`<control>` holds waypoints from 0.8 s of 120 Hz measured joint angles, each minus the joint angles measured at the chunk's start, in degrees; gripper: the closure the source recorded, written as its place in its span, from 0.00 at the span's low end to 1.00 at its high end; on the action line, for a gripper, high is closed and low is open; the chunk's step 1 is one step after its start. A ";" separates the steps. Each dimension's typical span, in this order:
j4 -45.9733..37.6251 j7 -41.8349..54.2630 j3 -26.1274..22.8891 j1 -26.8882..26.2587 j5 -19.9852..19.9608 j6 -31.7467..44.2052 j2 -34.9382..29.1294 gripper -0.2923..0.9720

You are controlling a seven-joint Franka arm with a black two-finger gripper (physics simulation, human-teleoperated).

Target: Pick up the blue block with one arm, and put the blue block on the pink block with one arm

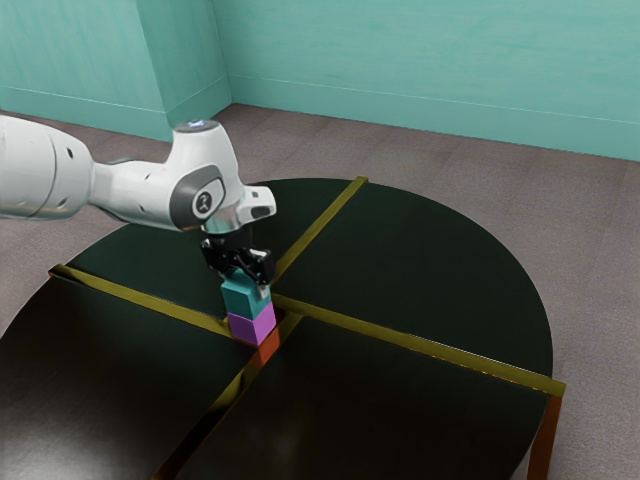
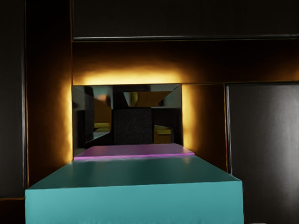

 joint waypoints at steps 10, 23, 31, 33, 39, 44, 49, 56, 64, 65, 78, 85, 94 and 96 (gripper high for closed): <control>0.11 0.59 -0.04 0.00 -0.21 0.01 0.02 0.31; 0.31 1.11 -0.04 0.00 -0.37 -0.01 -0.13 0.28; 0.50 1.36 0.02 0.00 -0.41 -0.12 -0.48 0.27; 0.58 1.42 0.03 0.01 -0.42 -0.19 -0.70 0.26; 0.81 1.57 0.15 -0.01 -0.41 -0.60 -1.91 0.26; 1.13 1.68 0.25 0.00 -0.39 -1.37 -3.64 0.25; 1.33 1.76 0.33 0.01 -0.30 -2.60 -6.41 0.25; 2.73 1.77 0.53 -0.04 0.39 -5.67 -10.31 0.24; 6.83 1.75 1.84 -0.36 1.57 -11.39 -12.76 0.24; 7.37 1.75 2.00 -0.33 1.72 -12.19 -12.94 0.24; 13.76 1.80 3.35 0.45 4.36 -22.46 -14.49 0.24; 16.04 1.89 5.13 -0.10 5.35 -27.15 -14.70 0.24; 18.48 2.00 6.51 0.38 6.10 -32.33 -14.85 0.23; 18.75 2.03 6.72 0.57 6.22 -33.25 -14.85 0.23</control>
